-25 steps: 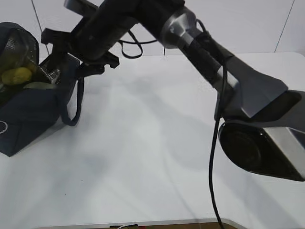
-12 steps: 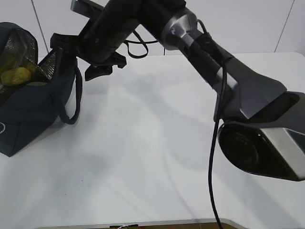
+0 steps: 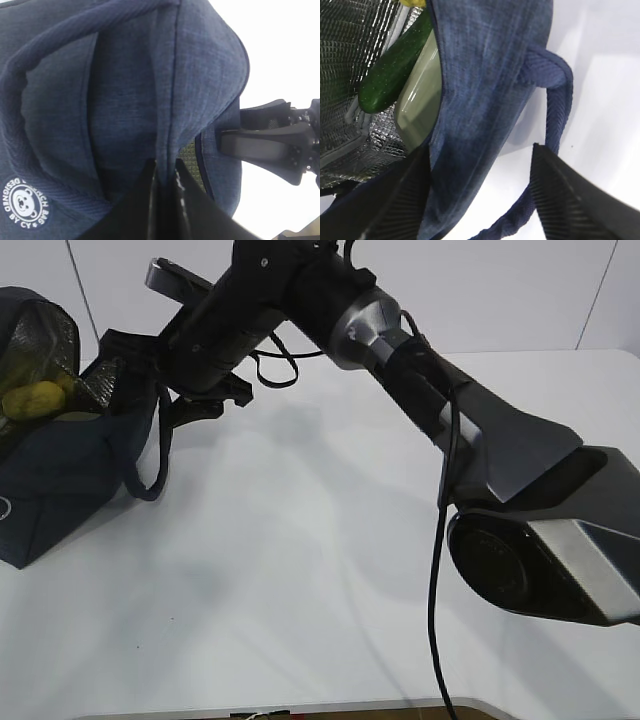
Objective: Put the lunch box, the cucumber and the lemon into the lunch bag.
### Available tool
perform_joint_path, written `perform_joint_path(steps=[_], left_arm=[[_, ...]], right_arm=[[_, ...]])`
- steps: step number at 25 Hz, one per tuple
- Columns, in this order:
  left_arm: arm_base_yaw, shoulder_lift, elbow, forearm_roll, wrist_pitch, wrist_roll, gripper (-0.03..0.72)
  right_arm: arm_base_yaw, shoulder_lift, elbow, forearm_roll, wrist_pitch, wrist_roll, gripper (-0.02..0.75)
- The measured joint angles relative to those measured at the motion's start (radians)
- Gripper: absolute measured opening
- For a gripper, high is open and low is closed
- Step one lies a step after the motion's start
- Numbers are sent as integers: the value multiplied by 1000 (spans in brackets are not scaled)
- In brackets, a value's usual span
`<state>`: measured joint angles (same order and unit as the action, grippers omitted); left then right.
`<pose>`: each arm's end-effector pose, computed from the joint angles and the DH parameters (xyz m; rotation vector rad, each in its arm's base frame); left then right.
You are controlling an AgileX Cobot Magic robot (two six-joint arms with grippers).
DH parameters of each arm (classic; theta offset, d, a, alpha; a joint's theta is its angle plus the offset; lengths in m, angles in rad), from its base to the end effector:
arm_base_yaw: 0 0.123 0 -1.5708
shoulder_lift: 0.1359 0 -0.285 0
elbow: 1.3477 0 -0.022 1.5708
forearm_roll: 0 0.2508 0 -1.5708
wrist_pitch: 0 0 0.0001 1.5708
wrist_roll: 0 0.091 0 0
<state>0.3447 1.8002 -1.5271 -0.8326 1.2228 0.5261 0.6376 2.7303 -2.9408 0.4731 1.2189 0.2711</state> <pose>0.3716 0.0662 0.3021 -0.0651 2.5220 -0.8863 0.4266 0.3645 0.2315 -0.4578 2.5688 0.9817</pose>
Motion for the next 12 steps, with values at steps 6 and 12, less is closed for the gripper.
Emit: perform_joint_path(steps=[6, 12], left_arm=[[0, 0, 0, 0, 0, 0, -6], [0, 0, 0, 0, 0, 0, -6]], right_arm=[[0, 2, 0, 8, 0, 0, 499], [0, 5, 0, 10, 0, 0, 458]])
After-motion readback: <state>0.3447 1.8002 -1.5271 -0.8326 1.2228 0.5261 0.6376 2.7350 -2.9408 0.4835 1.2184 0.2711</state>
